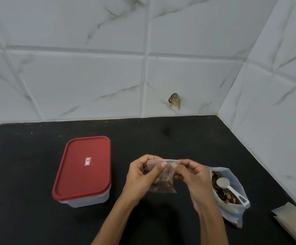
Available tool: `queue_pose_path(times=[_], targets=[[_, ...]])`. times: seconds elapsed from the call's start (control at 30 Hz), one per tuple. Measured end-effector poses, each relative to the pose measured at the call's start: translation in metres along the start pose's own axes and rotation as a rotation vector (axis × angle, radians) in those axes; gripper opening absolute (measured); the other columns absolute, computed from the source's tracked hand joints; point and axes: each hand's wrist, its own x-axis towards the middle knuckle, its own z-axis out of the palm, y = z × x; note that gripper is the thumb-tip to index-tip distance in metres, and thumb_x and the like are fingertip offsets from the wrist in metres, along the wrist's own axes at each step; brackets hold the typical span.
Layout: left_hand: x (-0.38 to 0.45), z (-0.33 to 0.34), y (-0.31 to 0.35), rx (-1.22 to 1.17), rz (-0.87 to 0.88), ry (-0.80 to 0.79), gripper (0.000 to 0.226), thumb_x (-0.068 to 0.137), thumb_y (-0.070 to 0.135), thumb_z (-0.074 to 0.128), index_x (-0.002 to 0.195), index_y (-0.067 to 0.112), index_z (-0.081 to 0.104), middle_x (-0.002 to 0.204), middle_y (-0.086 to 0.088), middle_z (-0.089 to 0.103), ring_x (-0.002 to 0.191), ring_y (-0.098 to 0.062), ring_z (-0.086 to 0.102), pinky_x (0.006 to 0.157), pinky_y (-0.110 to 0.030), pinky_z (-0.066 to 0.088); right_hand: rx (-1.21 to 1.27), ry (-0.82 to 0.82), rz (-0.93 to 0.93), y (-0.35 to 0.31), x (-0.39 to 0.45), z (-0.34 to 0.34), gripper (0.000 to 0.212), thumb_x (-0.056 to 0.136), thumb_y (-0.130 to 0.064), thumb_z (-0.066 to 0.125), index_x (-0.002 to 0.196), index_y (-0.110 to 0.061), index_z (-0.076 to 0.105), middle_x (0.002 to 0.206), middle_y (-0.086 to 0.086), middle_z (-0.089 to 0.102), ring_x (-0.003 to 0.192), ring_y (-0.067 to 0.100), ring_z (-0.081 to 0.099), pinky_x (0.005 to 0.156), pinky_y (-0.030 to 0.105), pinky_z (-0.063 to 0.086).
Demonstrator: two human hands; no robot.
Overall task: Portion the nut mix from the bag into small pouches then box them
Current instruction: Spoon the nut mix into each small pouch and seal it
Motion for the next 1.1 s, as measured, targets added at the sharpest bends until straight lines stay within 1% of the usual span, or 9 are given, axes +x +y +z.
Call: queue_pose_path(times=[0.07, 0.23, 0.37, 0.47, 0.67, 0.8, 0.87, 0.93, 1.1], targets=[[0.0, -0.003, 0.0, 0.007, 0.002, -0.004, 0.023, 0.08, 0.024, 0.068, 0.095, 0.006, 0.068, 0.094, -0.011, 0.071, 0.092, -0.025, 0.069, 0.08, -0.035, 0.057, 0.003, -0.013, -0.002, 0.0, 0.001, 0.002, 0.008, 0.083, 0.001, 0.064, 0.082, -0.004, 0.07, 0.078, 0.007, 0.071, 0.074, 0.015, 0.067, 0.067, 0.026, 0.053], [0.0, -0.005, 0.004, 0.006, -0.009, 0.015, 0.025, 0.081, 0.025, 0.067, 0.094, 0.004, 0.069, 0.091, -0.014, 0.07, 0.09, -0.028, 0.068, 0.079, -0.038, 0.057, 0.023, -0.028, -0.003, 0.0, 0.0, 0.006, 0.01, 0.083, 0.003, 0.063, 0.079, -0.004, 0.069, 0.077, 0.008, 0.071, 0.072, 0.016, 0.066, 0.065, 0.025, 0.053], [-0.007, -0.004, 0.005, -0.018, -0.025, -0.019, 0.025, 0.08, 0.025, 0.067, 0.094, 0.005, 0.069, 0.091, -0.01, 0.071, 0.088, -0.024, 0.069, 0.075, -0.031, 0.056, 0.021, -0.02, -0.034, -0.001, -0.003, 0.008, 0.011, 0.083, 0.003, 0.063, 0.078, -0.005, 0.069, 0.071, 0.004, 0.07, 0.067, 0.011, 0.065, 0.06, 0.021, 0.052], [-0.012, -0.003, 0.004, -0.029, -0.026, -0.041, 0.026, 0.078, 0.023, 0.069, 0.096, 0.005, 0.069, 0.092, -0.011, 0.072, 0.09, -0.024, 0.07, 0.076, -0.03, 0.056, 0.028, -0.027, -0.046, -0.002, -0.006, 0.007, 0.011, 0.082, 0.003, 0.064, 0.077, -0.005, 0.07, 0.068, 0.002, 0.069, 0.062, 0.008, 0.063, 0.058, 0.018, 0.05], [-0.017, 0.002, 0.003, -0.039, -0.024, -0.037, 0.02, 0.079, 0.02, 0.068, 0.092, 0.005, 0.07, 0.087, -0.009, 0.072, 0.083, -0.019, 0.07, 0.069, -0.023, 0.053, -0.022, -0.035, -0.094, -0.002, -0.013, 0.004, 0.014, 0.081, 0.005, 0.063, 0.075, -0.005, 0.071, 0.065, 0.002, 0.069, 0.057, 0.005, 0.061, 0.056, 0.015, 0.049], [-0.012, 0.006, 0.007, -0.052, -0.014, -0.026, 0.014, 0.08, 0.019, 0.067, 0.086, 0.007, 0.07, 0.08, -0.006, 0.071, 0.076, -0.015, 0.068, 0.064, -0.021, 0.052, -0.024, -0.028, -0.15, -0.004, -0.007, 0.004, 0.015, 0.082, 0.009, 0.061, 0.074, -0.001, 0.07, 0.062, 0.001, 0.068, 0.055, 0.003, 0.061, 0.053, 0.013, 0.047], [-0.009, 0.006, 0.008, -0.052, -0.011, -0.017, 0.008, 0.085, 0.013, 0.064, 0.085, 0.006, 0.069, 0.08, -0.006, 0.07, 0.075, -0.014, 0.068, 0.063, -0.02, 0.051, -0.033, -0.032, -0.183, -0.005, -0.004, 0.004, 0.015, 0.081, 0.01, 0.061, 0.073, 0.0, 0.07, 0.062, 0.003, 0.068, 0.055, 0.004, 0.061, 0.053, 0.013, 0.046], [-0.008, 0.006, 0.008, -0.054, -0.005, -0.005, 0.008, 0.087, 0.01, 0.062, 0.083, 0.007, 0.068, 0.08, -0.006, 0.07, 0.075, -0.014, 0.068, 0.063, -0.02, 0.051, -0.038, -0.054, -0.187, -0.004, -0.001, 0.002, 0.015, 0.081, 0.009, 0.062, 0.072, -0.001, 0.07, 0.063, 0.003, 0.069, 0.056, 0.006, 0.061, 0.054, 0.014, 0.047], [-0.009, 0.006, 0.003, -0.049, 0.001, 0.045, 0.008, 0.086, 0.01, 0.063, 0.083, 0.006, 0.07, 0.078, -0.007, 0.07, 0.073, -0.014, 0.068, 0.062, -0.021, 0.051, -0.029, -0.135, -0.117, 0.004, 0.005, -0.001, 0.01, 0.084, 0.003, 0.062, 0.08, -0.004, 0.069, 0.07, 0.001, 0.068, 0.061, 0.006, 0.06, 0.058, 0.019, 0.048]])
